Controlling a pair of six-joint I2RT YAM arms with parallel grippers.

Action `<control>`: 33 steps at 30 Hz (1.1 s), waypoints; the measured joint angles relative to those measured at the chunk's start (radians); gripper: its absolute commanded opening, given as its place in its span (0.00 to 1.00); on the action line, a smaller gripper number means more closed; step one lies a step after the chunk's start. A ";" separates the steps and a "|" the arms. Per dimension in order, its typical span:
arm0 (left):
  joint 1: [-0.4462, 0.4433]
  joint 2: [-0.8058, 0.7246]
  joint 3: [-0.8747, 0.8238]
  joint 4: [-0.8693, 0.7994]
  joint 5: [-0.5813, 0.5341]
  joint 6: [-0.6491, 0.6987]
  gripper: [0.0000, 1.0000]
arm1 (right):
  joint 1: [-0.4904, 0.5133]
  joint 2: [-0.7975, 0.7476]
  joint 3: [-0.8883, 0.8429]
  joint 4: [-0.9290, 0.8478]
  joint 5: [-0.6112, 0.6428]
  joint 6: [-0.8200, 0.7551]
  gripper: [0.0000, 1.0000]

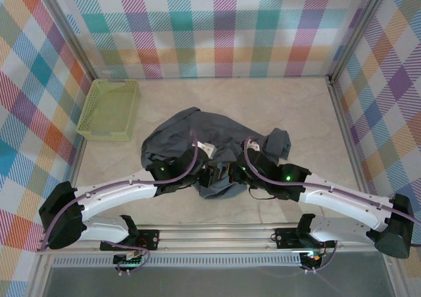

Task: Fold the inside-out t-shirt

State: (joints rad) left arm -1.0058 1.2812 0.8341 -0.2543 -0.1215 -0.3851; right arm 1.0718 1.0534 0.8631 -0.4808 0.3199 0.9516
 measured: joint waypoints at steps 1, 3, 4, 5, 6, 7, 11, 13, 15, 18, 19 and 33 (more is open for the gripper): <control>-0.008 0.015 0.008 0.003 -0.008 0.006 0.44 | 0.000 0.000 0.000 0.008 -0.007 -0.005 0.00; -0.016 0.042 0.016 0.008 -0.020 0.010 0.46 | 0.000 0.000 0.000 0.020 -0.019 -0.017 0.00; -0.020 0.054 0.016 0.014 -0.025 0.011 0.47 | 0.000 0.000 0.000 0.027 -0.026 -0.022 0.00; -0.021 0.064 0.016 0.018 -0.030 0.011 0.48 | 0.000 0.000 0.000 0.031 -0.032 -0.026 0.00; -0.022 0.074 0.016 0.023 -0.035 0.011 0.50 | 0.000 0.000 0.000 0.036 -0.036 -0.027 0.00; -0.022 0.086 0.016 0.026 -0.044 0.008 0.50 | 0.000 0.000 0.000 0.039 -0.042 -0.030 0.00; -0.023 0.130 0.026 0.025 -0.109 -0.024 0.49 | 0.000 -0.001 0.000 0.047 -0.052 -0.041 0.00; -0.021 0.142 0.027 0.028 -0.140 -0.050 0.46 | 0.000 -0.004 0.000 0.048 -0.055 -0.045 0.00; -0.017 0.147 0.027 0.037 -0.155 -0.069 0.44 | 0.000 -0.011 -0.002 0.050 -0.056 -0.045 0.00; -0.010 0.164 0.027 0.072 -0.156 -0.087 0.46 | 0.000 -0.026 -0.013 0.056 -0.056 -0.045 0.00; -0.010 0.174 0.029 0.081 -0.152 -0.091 0.46 | 0.000 -0.031 -0.017 0.056 -0.056 -0.045 0.00; -0.006 0.254 0.125 0.000 -0.134 -0.062 0.00 | -0.047 -0.035 -0.025 -0.024 0.029 -0.016 0.00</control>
State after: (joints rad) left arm -1.0119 1.5356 0.9592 -0.2546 -0.2558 -0.4473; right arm 1.0248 1.0187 0.8383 -0.5045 0.3485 0.9356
